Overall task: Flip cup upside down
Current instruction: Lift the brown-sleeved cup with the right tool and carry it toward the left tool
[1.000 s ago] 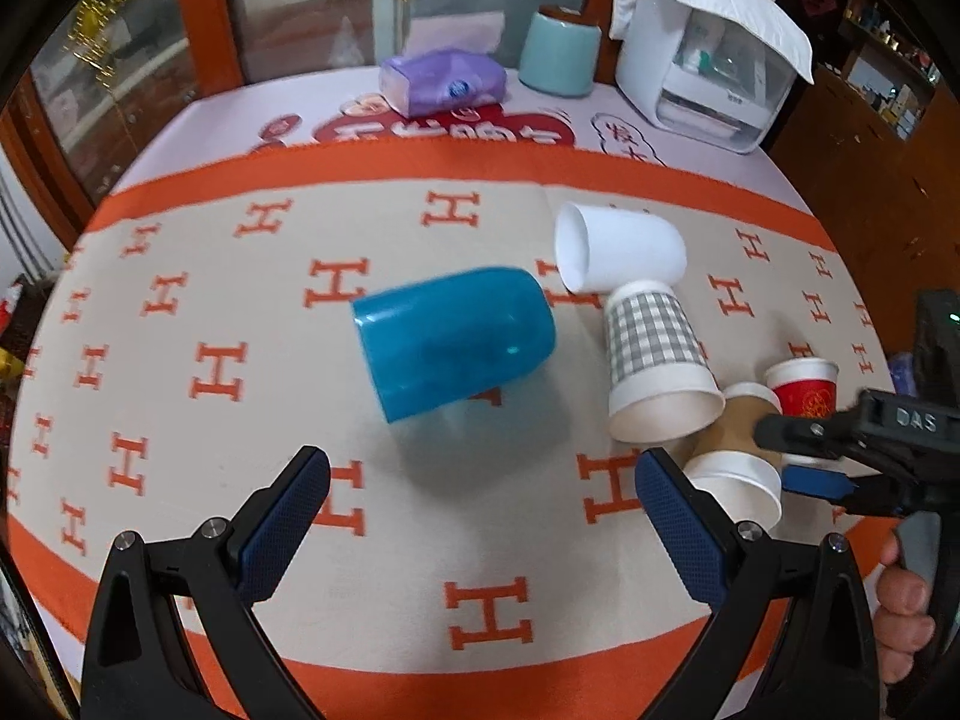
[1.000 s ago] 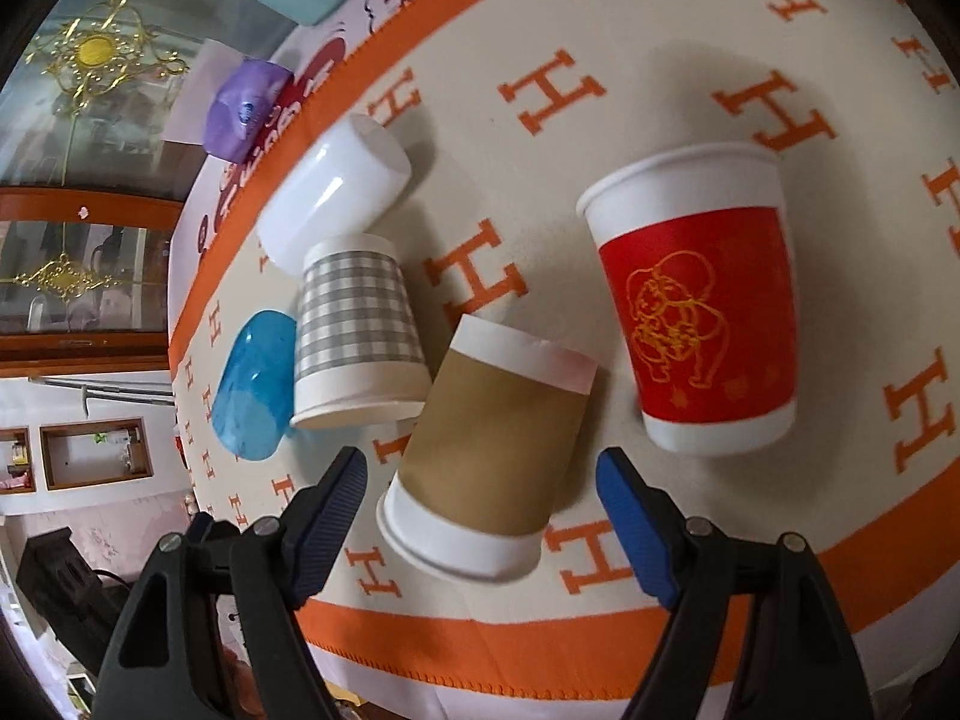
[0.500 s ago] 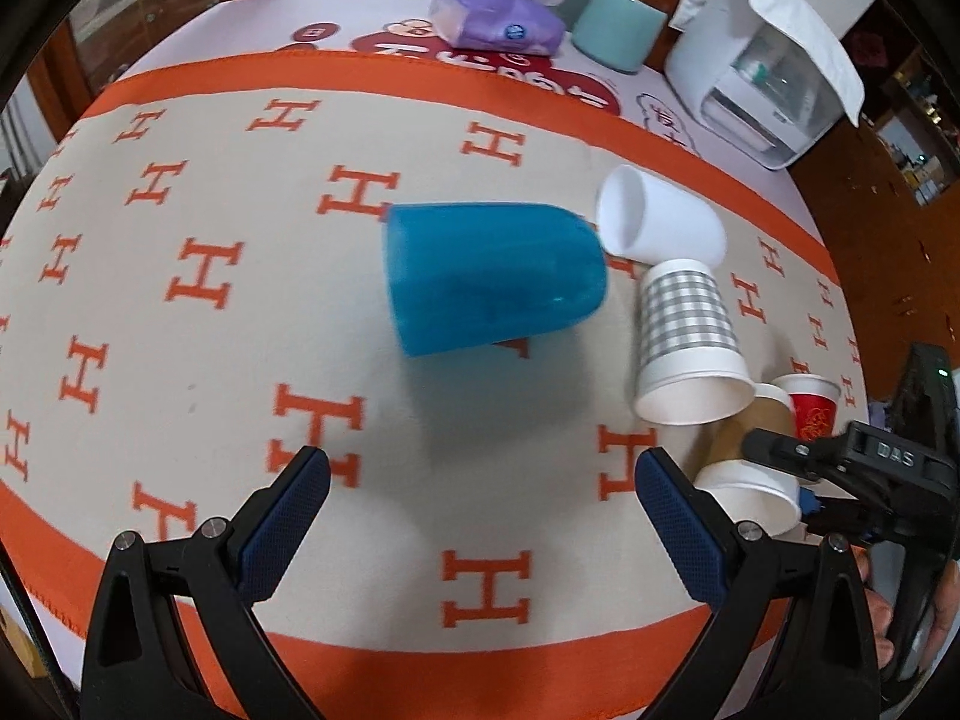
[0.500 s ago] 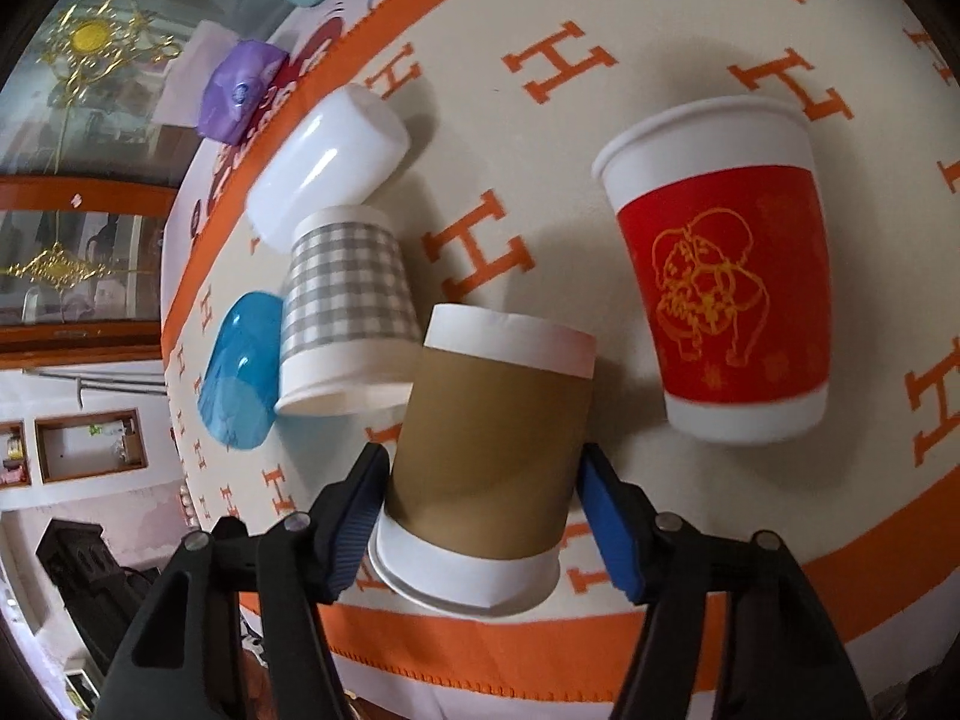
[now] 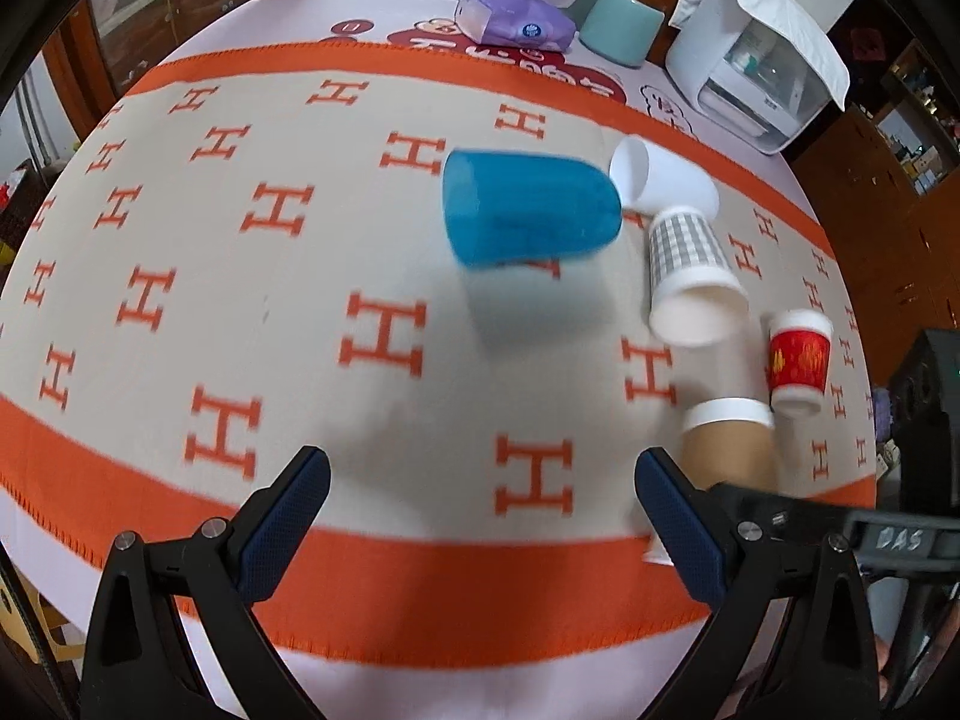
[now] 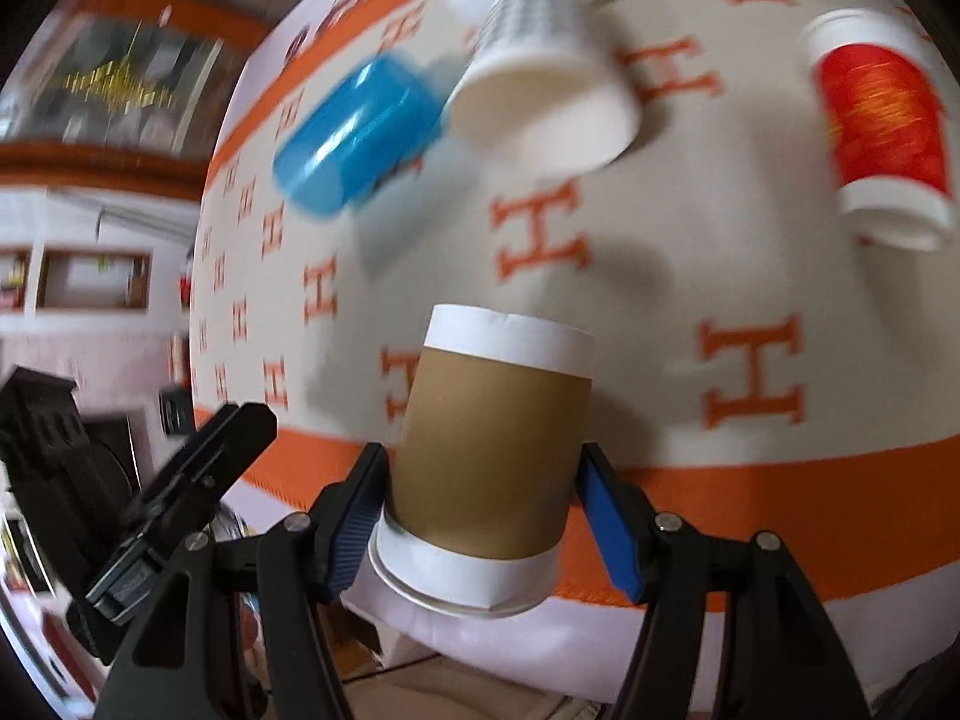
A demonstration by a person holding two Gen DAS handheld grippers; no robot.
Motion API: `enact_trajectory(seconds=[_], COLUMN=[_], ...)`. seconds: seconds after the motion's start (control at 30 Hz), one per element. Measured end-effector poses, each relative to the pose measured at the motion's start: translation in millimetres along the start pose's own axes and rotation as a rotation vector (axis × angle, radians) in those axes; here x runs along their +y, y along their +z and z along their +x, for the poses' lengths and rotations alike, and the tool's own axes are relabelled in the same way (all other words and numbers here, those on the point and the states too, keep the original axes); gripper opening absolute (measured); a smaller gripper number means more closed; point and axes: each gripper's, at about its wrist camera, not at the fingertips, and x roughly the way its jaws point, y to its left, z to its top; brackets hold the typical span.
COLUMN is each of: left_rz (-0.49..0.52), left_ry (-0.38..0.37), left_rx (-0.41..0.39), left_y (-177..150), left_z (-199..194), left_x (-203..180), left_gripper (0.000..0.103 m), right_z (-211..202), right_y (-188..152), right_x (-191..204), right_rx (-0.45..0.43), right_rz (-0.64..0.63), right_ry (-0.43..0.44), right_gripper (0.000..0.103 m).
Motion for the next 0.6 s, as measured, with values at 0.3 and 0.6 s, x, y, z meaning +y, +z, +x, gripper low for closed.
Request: enact_trajectory(seconds=[0.3, 0.6], left_rz=[0.067, -0.006], left_ry=[0.003, -0.07], left_rx=[-0.079, -0.016], left_y=[-38.0, -38.4], left_z=[-16.5, -7.3], left_x=[16.0, 30.0], left_gripper=[0.1, 0.097], right_z=[24.4, 29.0], right_y=[-2.1, -3.9], right_x=[12.4, 19.7], right_rx=[0.034, 0.047], right_rz=[-0.067, -0.101], right_ry=[0.046, 0.081], right_gripper=[0.064, 0.066])
